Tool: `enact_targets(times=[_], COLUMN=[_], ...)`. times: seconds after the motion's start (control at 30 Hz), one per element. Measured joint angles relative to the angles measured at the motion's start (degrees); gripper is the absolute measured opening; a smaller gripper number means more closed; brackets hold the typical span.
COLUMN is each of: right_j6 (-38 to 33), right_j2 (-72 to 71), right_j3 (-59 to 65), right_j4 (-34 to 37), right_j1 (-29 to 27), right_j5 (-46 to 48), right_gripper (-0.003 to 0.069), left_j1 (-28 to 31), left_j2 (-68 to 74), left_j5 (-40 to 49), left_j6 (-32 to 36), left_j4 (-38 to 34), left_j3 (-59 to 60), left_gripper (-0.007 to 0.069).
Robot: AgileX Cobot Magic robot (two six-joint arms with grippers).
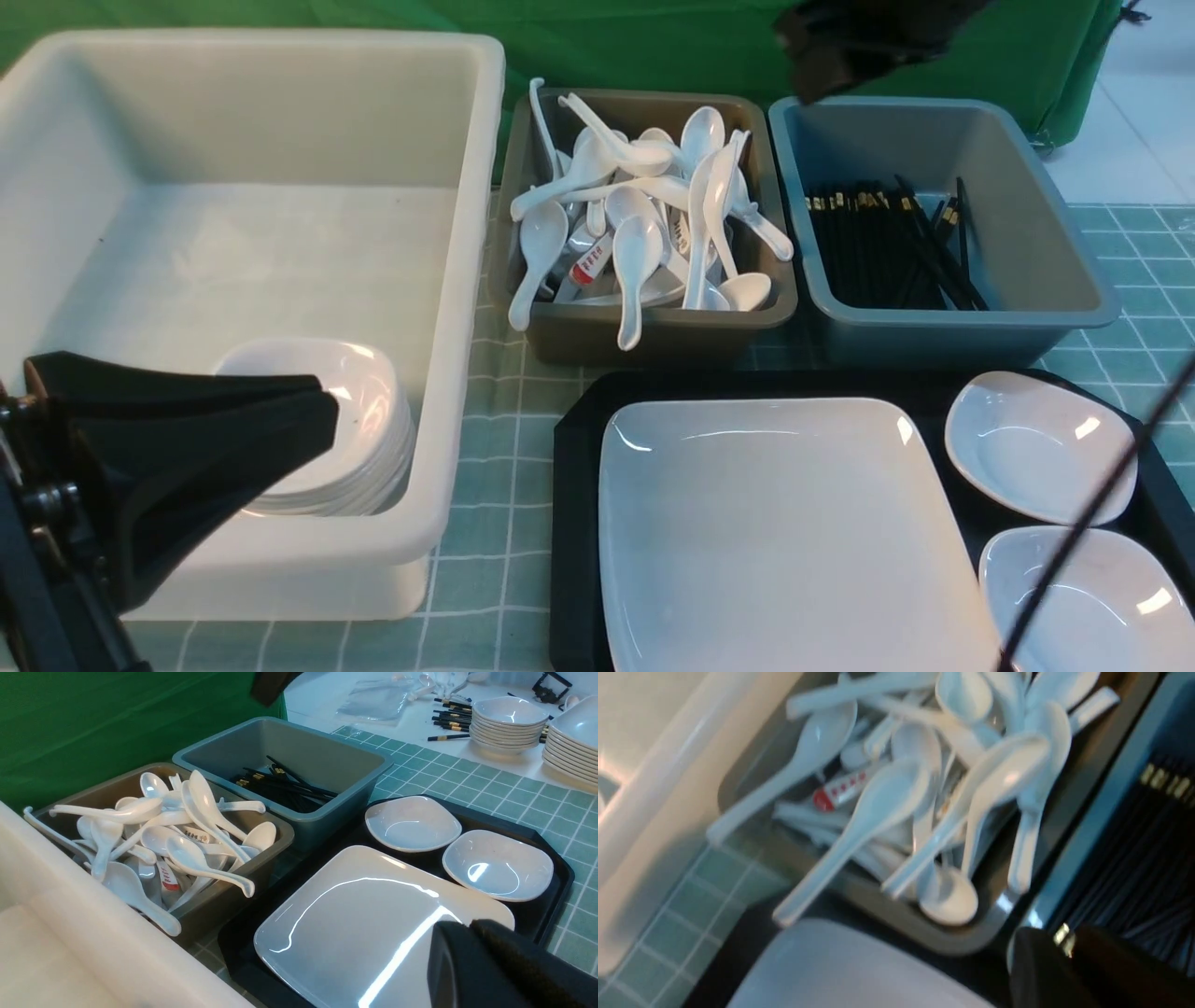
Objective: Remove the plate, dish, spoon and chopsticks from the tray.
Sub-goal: Use the right arm to grab a small plate from the dinner plate
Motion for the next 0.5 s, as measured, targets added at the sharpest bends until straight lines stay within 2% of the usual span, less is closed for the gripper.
enact_targets(times=[0.03,0.1,0.3,0.33,0.43,0.5], right_j6=[-0.11,0.04,0.76,0.76,0.76,0.76], right_j2=[-1.46,-4.66,-20.11,-25.79,-32.92,-39.37], right_j3=[0.42,3.07,22.90,33.36,46.73,61.75], right_j4=[-0.16,-0.78,-4.84,-6.39,-7.17,-7.44], right_j1=[0.00,0.00,0.00,0.00,0.00,0.00], right_j5=[0.00,0.00,-0.05,-0.17,-0.39,-3.17], right_gripper=[0.0064,0.0036,0.0038,0.0050,0.0097,0.0227], left_j1=[0.00,0.00,0.00,0.00,0.00,0.00], left_j2=[0.00,0.00,0.00,0.00,0.00,0.00], left_j5=[0.58,1.94,4.57,5.22,5.46,5.54], left_j6=[-0.17,-0.29,0.62,0.86,1.46,2.64], left_j4=[-0.12,-0.12,-0.18,-0.53,-1.41,-2.80], left_j3=[0.00,0.00,0.00,0.00,0.00,0.00], left_gripper=[0.0014,0.0014,0.0014,0.0014,0.0014,0.0014])
